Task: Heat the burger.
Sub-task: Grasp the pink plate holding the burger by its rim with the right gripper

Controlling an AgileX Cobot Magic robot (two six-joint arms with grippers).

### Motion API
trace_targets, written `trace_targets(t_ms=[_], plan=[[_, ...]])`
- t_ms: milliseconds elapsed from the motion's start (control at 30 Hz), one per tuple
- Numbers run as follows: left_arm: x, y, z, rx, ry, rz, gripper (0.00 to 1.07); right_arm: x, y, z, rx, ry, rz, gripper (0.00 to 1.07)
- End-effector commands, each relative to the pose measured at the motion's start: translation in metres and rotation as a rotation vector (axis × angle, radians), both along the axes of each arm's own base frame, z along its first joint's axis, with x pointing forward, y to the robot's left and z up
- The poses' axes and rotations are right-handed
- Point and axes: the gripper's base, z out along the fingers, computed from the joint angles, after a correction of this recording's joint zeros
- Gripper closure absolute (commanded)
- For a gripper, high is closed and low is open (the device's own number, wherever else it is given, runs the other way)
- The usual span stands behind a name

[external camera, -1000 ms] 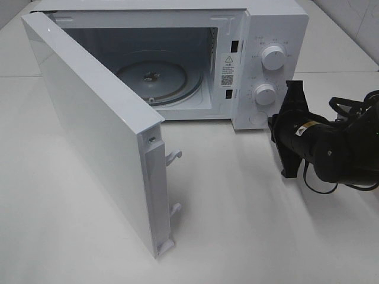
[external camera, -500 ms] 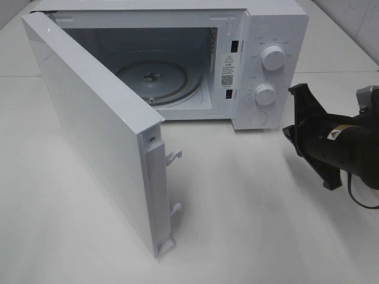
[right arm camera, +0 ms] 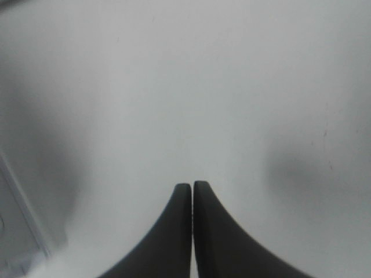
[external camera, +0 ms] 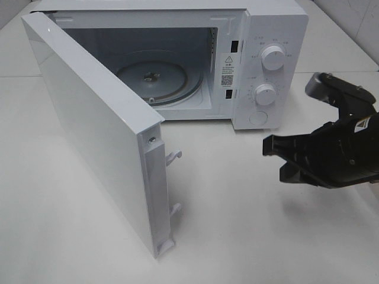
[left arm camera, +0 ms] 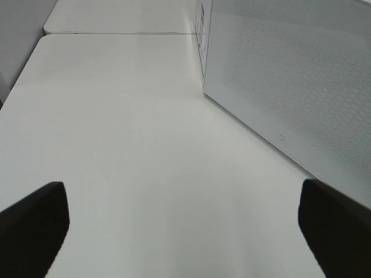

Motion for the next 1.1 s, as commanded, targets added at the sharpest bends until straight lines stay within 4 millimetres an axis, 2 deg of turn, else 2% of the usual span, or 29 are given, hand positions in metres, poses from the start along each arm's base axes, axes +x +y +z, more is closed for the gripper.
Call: trace_targets(t_ms=[33, 67, 100, 133, 167, 200, 233, 267, 300, 333, 367, 400, 433, 767, 967, 1100], plan=[[-0.002, 0.0, 0.0, -0.005, -0.023, -0.003, 0.02, -0.007, -0.002, 0.009, -0.126, 0.11, 0.22, 1.07], [-0.002, 0.0, 0.0, -0.005, -0.023, -0.003, 0.02, -0.007, -0.004, 0.014, -0.172, 0.153, 0.251, 1.01], [-0.002, 0.0, 0.0, -0.005, -0.023, -0.003, 0.02, -0.007, -0.004, 0.014, -0.172, 0.153, 0.251, 1.01], [-0.002, 0.0, 0.0, -0.005, -0.023, -0.003, 0.02, -0.007, -0.005, 0.016, -0.183, 0.16, 0.248, 0.97], [-0.002, 0.0, 0.0, -0.005, -0.023, -0.003, 0.02, -0.004, -0.005, 0.019, -0.197, 0.164, 0.216, 0.83], [-0.002, 0.0, 0.0, -0.005, -0.023, -0.003, 0.02, -0.004, -0.005, 0.019, -0.197, 0.164, 0.216, 0.83], [-0.002, 0.0, 0.0, -0.005, -0.023, -0.003, 0.02, -0.001, -0.006, 0.022, -0.207, 0.156, 0.193, 0.72], [-0.002, 0.0, 0.0, -0.005, -0.023, -0.003, 0.02, -0.001, -0.006, 0.022, -0.209, 0.153, 0.185, 0.48], [-0.002, 0.0, 0.0, -0.005, -0.023, -0.003, 0.02, -0.001, -0.006, 0.022, -0.209, 0.153, 0.185, 0.48], [-0.002, 0.0, 0.0, -0.005, -0.023, -0.003, 0.02, 0.001, -0.01, 0.022, -0.223, 0.149, 0.173, 0.25], [-0.002, 0.0, 0.0, -0.005, -0.023, -0.003, 0.02, 0.002, -0.012, 0.022, -0.243, 0.146, 0.187, 0.14], [-0.002, 0.0, 0.0, -0.005, -0.023, -0.003, 0.02, 0.002, -0.012, 0.022, -0.243, 0.146, 0.187, 0.14], [-0.002, 0.0, 0.0, -0.005, -0.023, -0.003, 0.02, 0.002, -0.017, 0.022, -0.279, 0.149, 0.208, 0.06], [-0.002, 0.0, 0.0, -0.005, -0.023, -0.003, 0.02, 0.009, -0.037, 0.022, -0.32, 0.152, 0.139, 0.08], [-0.002, 0.0, 0.0, -0.005, -0.023, -0.003, 0.02, 0.014, -0.06, 0.02, -0.385, 0.175, 0.096, 0.12], [-0.002, 0.0, 0.0, -0.005, -0.023, -0.003, 0.02, 0.028, -0.082, 0.009, -0.443, 0.292, 0.07, 0.19]])
